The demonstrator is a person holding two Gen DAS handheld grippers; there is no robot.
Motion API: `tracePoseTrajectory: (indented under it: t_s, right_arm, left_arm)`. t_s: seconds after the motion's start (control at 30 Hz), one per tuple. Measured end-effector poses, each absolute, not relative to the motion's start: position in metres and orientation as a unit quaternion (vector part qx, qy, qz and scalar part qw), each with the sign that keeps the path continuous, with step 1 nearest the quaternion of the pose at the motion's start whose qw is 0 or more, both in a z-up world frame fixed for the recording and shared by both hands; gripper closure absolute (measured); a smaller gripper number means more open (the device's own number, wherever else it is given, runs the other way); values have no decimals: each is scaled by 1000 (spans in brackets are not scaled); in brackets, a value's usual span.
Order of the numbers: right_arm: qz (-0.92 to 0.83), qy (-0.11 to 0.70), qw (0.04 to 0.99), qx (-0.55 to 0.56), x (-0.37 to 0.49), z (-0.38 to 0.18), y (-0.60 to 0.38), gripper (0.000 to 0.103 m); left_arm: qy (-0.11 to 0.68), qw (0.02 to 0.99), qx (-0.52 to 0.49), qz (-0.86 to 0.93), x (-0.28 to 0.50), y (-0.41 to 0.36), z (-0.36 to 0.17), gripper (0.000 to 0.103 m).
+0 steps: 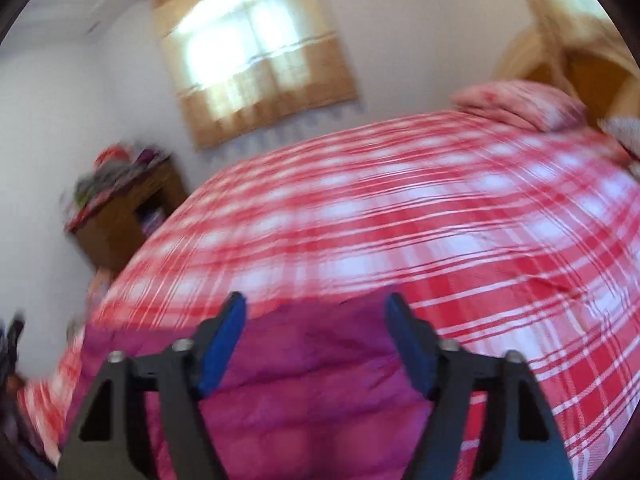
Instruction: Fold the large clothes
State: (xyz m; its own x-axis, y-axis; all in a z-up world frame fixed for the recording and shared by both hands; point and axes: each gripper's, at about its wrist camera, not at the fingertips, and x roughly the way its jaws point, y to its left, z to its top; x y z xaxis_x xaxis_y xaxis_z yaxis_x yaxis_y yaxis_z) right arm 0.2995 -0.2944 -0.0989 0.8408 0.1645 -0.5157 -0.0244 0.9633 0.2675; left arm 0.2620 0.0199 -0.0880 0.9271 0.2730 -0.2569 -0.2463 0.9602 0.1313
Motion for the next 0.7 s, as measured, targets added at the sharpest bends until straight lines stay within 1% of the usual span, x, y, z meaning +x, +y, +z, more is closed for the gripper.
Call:
tracePoseTrajectory:
  t_s: [0.03,0.07,0.1,0.13,0.23,0.37,0.57,0.7]
  right_arm:
    - [73,292,948,105,299,-103,-272,52]
    - [89,306,944,88,301,-107,-254,58]
    - [110,324,938,62,304,-115,-228,62]
    - [122,332,934,40,305,-121,-210,64]
    - [121,341,932,3,315,-139,-185,64]
    - [95,351,932,-14,338,-157,-187,64]
    - [83,367,926,12,353,-176,-208,64]
    - [96,366,926,20,357,-181,-205,63]
  left_arm:
    - [144,980,58,124,266,10,-89,10]
    - [151,979,76,112,271,-3,-94,10]
    - [153,978,91,107,277,-14,-99,10]
    - [156,977,101,105,281,-22,-104,10]
    - [173,970,127,109,306,-35,-125,10]
    - [223,959,133,115,344,-36,-154,10]
    - [293,942,104,126,379,-21,-193,10]
    - [311,936,102,132,384,-21,-208,10]
